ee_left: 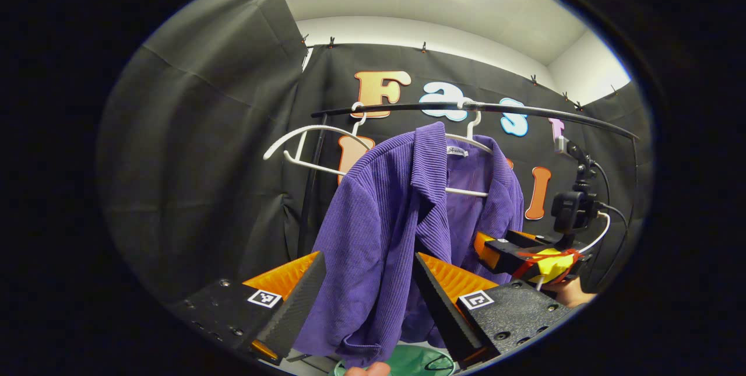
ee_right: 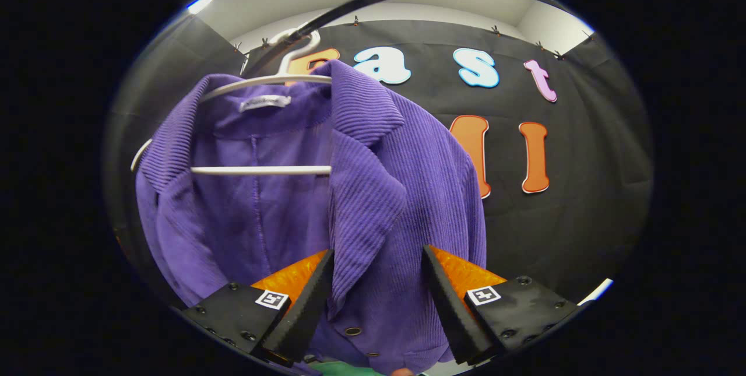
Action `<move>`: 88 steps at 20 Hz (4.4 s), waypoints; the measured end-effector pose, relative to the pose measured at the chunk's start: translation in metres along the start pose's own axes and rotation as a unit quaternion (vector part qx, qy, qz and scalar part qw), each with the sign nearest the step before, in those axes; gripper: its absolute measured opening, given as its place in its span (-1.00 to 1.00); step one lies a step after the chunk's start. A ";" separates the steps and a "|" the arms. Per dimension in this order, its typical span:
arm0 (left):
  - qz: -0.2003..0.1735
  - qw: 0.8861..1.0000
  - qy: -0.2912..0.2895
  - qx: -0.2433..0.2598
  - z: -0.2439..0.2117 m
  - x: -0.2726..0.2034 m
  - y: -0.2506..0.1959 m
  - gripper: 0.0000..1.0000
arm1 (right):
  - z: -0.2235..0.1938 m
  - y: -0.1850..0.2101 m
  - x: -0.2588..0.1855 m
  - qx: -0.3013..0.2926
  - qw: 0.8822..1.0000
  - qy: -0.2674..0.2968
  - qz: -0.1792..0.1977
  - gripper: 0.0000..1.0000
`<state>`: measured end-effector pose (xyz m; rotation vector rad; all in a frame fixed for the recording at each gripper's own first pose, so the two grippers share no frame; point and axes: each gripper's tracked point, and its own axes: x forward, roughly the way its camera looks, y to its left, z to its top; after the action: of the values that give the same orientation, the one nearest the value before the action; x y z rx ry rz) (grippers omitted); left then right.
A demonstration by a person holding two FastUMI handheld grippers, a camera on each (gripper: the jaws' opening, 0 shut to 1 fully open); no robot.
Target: Grasp the clothes on the hanger with both hands and then place them into the laundry hamper below.
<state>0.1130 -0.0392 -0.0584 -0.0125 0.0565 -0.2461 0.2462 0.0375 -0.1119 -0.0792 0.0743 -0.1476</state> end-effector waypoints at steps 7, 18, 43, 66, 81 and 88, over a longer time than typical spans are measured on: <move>0.027 1.000 -0.006 -0.014 -0.004 0.006 -0.039 0.92 | 0.012 -0.040 0.010 0.040 0.997 0.001 0.059 -0.68; 0.079 0.997 -0.007 -0.018 -0.041 0.089 -0.087 0.92 | 0.076 -0.090 -0.045 0.015 0.991 -0.075 0.111 -0.84; 0.219 0.963 -0.131 0.089 0.134 0.090 0.092 -0.92 | 0.140 -0.169 -0.022 0.019 0.990 -0.142 -0.006 -0.84; 0.193 0.973 -0.060 0.116 0.062 0.107 0.109 -0.92 | 0.073 -0.185 0.035 0.002 0.995 -0.099 -0.010 -0.84; 0.175 0.977 -0.018 0.124 0.024 0.013 0.087 -0.92 | 0.052 -0.153 -0.074 -0.037 0.997 -0.056 0.041 -0.84; 0.075 0.991 0.054 0.099 -0.053 0.003 0.015 -0.92 | 0.006 -0.089 -0.107 -0.037 0.993 -0.001 0.113 -0.84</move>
<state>0.1162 -0.0255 -0.1113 0.2026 0.1407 -0.1013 0.1285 -0.0336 -0.0916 -0.1449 0.0868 0.0824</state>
